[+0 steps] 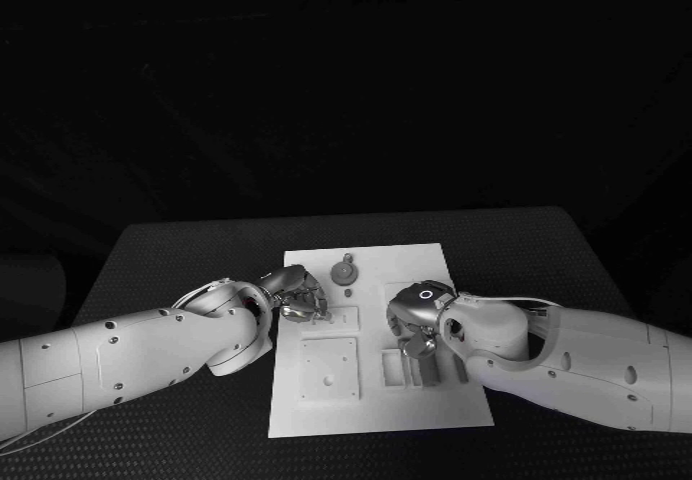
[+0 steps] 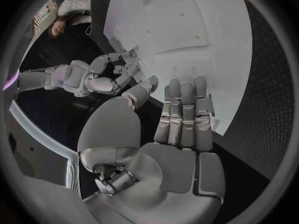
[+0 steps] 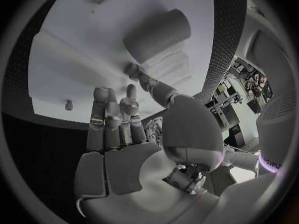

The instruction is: Assemble the parts on the task board

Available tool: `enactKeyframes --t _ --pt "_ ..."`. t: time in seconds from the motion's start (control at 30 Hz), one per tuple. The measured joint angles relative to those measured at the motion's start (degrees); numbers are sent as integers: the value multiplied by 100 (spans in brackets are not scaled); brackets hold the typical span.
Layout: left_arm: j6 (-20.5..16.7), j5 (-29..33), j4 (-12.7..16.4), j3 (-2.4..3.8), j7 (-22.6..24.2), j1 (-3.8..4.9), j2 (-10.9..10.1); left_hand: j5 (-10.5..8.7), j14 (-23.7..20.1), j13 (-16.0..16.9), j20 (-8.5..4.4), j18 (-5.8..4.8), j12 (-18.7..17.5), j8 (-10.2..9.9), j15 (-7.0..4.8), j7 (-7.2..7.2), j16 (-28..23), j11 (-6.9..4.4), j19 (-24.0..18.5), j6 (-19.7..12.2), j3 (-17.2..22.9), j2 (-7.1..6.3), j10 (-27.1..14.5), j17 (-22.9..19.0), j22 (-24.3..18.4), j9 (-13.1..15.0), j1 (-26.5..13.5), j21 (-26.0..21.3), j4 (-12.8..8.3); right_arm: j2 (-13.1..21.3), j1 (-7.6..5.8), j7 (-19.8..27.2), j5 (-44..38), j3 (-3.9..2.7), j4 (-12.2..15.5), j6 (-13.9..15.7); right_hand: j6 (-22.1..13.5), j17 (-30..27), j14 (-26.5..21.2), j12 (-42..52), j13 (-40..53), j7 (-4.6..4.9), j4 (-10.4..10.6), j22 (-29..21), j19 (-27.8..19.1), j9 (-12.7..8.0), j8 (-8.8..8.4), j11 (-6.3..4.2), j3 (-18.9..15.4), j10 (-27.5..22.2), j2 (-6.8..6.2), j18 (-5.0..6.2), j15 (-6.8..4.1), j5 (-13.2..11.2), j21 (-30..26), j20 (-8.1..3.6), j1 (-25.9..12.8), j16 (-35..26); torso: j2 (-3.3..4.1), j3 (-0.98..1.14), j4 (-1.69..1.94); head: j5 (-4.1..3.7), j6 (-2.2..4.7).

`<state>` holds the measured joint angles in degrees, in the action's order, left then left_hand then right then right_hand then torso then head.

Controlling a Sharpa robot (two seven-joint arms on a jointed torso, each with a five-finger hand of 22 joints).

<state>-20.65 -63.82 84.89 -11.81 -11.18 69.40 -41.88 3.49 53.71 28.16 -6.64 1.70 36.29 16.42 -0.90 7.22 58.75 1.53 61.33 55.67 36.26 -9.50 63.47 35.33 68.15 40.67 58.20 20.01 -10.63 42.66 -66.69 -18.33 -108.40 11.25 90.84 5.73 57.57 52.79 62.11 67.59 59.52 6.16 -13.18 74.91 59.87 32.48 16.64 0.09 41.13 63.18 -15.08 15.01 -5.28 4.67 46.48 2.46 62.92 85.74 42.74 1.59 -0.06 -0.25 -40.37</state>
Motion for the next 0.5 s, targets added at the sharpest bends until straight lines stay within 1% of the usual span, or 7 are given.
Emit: enactKeyframes --t 0.13,0.27,0.5 --pt "0 0 -3 0 1 0 4 0 0 0 0 0 0 0 0 0 0 0 0 0 0 0 0 0 5 0 0 0 0 -1 12 11 -22 8 7 65 0 -13 16 0 -10 -1 40 0 0 -4 -1 0 -40 0 0 0 -16 0 0 0 0 0 -1 0 0 -1 8" --pt "1 1 -6 0 3 0 5 0 0 0 0 0 0 0 0 0 0 0 0 0 0 0 0 0 5 0 0 0 0 12 20 29 -7 15 20 122 -16 -23 24 0 -14 14 56 0 0 -29 -63 0 -56 -1 0 0 -24 0 0 0 0 0 -2 0 0 1 14" --pt "3 2 -13 0 5 0 8 0 0 0 0 -1 0 0 0 0 0 0 0 0 0 0 0 0 4 0 0 0 0 45 37 41 30 30 40 259 -24 -23 24 0 -14 21 56 0 0 -54 -103 0 -55 -2 0 -1 -23 0 0 0 0 0 -2 -1 3 5 22"
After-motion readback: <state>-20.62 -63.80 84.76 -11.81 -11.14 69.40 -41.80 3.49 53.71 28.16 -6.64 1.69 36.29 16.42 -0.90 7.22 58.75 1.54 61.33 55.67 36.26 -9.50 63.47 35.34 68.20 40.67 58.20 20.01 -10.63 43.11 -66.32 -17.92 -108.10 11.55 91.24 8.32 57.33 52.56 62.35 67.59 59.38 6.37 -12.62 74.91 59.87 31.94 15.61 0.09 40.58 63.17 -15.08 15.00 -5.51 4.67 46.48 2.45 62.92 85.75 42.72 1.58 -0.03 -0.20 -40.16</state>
